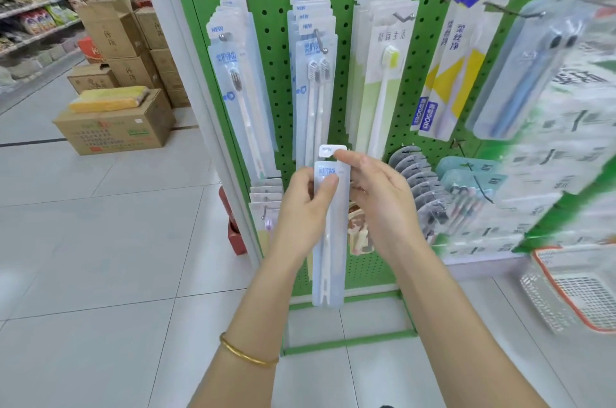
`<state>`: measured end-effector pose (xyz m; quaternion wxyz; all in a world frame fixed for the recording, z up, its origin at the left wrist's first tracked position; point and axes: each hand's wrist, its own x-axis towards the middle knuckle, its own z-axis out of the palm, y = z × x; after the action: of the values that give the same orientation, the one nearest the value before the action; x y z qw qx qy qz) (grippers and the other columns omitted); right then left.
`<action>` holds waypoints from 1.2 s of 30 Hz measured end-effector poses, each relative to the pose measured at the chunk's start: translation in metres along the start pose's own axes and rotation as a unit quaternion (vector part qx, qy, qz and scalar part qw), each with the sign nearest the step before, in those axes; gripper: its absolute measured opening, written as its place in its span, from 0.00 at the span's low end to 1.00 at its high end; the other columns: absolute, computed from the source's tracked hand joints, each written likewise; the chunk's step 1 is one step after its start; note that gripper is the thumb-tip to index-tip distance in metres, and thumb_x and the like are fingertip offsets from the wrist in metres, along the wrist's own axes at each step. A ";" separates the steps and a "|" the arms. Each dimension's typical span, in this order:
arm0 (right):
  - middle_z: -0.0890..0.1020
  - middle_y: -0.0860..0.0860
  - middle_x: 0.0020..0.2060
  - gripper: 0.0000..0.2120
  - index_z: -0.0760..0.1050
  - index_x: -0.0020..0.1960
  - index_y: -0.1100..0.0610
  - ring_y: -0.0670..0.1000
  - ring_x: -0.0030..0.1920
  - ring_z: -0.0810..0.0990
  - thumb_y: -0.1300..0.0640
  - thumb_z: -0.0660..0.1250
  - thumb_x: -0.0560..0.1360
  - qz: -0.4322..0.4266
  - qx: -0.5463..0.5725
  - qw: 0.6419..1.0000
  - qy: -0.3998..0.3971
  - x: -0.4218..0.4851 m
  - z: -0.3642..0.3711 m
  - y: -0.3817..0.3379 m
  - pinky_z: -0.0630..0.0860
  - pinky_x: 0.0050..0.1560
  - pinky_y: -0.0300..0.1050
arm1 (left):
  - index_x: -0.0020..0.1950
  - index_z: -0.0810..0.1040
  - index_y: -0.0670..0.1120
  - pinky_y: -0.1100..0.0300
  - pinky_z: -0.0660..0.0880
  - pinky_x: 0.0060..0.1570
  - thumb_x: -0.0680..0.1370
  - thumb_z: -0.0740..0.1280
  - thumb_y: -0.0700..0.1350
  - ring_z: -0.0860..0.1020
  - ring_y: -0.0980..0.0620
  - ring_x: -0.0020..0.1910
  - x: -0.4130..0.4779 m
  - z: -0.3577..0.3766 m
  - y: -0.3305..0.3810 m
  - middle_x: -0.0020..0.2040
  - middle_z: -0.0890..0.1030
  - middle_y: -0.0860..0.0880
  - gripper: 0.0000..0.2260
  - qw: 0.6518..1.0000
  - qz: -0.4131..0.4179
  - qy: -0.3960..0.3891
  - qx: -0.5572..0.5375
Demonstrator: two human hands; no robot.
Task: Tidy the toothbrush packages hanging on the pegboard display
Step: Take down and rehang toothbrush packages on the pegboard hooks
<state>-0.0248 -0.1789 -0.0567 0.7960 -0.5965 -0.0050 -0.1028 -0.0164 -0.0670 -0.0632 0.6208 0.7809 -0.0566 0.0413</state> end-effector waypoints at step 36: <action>0.78 0.48 0.27 0.10 0.75 0.39 0.55 0.43 0.24 0.74 0.62 0.61 0.79 0.065 -0.044 0.957 0.281 -0.001 -0.080 0.032 0.71 0.31 0.43 | 0.78 0.41 0.49 0.48 0.69 0.63 0.74 0.68 0.58 0.66 0.45 0.70 -0.032 0.043 -0.059 0.77 0.54 0.47 0.45 0.876 0.116 -0.304 0.357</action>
<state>-0.0296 -0.2462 -0.1105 0.7431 -0.5773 0.2617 -0.2146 -0.0404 -0.0941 -0.1342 0.2427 0.9113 -0.3140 -0.1096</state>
